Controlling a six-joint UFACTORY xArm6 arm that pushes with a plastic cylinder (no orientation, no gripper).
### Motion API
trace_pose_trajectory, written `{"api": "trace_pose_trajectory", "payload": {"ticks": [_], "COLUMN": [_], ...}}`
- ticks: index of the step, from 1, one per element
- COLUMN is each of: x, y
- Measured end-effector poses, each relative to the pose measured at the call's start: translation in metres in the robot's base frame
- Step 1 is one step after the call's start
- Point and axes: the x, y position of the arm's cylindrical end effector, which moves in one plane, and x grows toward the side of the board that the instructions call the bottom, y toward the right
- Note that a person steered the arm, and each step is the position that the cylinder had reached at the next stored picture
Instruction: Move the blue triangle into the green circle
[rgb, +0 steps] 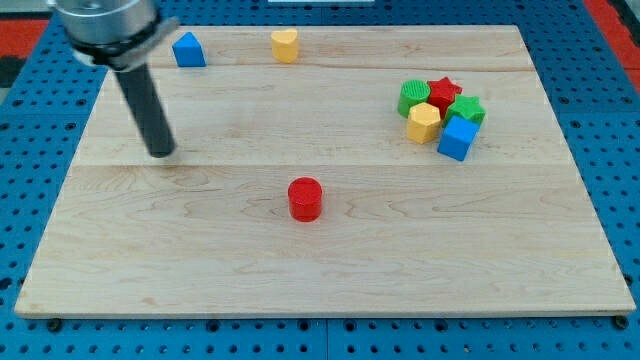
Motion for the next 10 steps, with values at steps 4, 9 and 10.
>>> {"api": "trace_pose_trajectory", "payload": {"ticks": [4,9,10], "x": [-0.173,-0.191,-0.174], "y": [-0.054,0.176,0.178]}}
